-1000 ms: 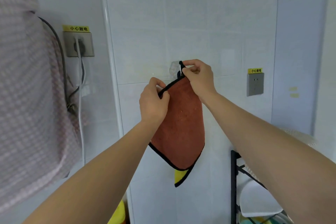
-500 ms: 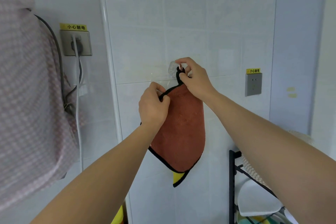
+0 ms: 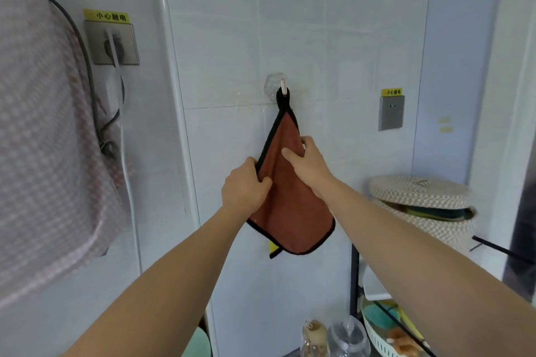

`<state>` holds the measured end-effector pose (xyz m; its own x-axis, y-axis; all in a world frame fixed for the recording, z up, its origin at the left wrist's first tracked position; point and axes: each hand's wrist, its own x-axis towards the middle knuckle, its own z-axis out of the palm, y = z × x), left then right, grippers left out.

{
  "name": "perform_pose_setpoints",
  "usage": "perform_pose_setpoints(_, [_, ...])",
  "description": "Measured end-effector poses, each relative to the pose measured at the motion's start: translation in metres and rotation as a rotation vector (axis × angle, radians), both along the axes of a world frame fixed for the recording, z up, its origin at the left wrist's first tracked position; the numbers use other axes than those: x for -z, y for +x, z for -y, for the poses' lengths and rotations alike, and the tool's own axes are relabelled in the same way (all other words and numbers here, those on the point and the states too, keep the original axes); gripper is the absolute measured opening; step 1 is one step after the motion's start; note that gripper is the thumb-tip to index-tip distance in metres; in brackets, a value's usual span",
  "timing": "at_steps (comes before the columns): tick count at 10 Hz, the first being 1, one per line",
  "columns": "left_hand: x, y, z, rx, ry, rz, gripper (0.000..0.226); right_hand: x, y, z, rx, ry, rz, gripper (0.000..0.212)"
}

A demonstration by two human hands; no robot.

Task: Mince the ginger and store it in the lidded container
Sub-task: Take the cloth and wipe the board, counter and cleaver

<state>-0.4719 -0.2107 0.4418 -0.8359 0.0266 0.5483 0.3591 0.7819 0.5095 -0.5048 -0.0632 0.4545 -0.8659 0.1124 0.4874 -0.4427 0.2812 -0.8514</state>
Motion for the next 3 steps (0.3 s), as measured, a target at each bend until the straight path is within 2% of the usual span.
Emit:
perform_pose_setpoints(1, [0.019,0.012,0.008,0.034,-0.041,0.138,0.012,0.024,0.018,-0.002,-0.018,0.054,0.162,0.058])
perform_pose_setpoints(2, [0.042,0.029,0.019,0.097,-0.02,0.293,0.017,0.053,0.041,-0.004,-0.034,0.132,0.411,0.059])
perform_pose_setpoints(3, [0.068,0.051,0.027,0.135,-0.043,0.446,0.02,0.083,0.088,0.0,-0.049,0.231,0.612,0.042])
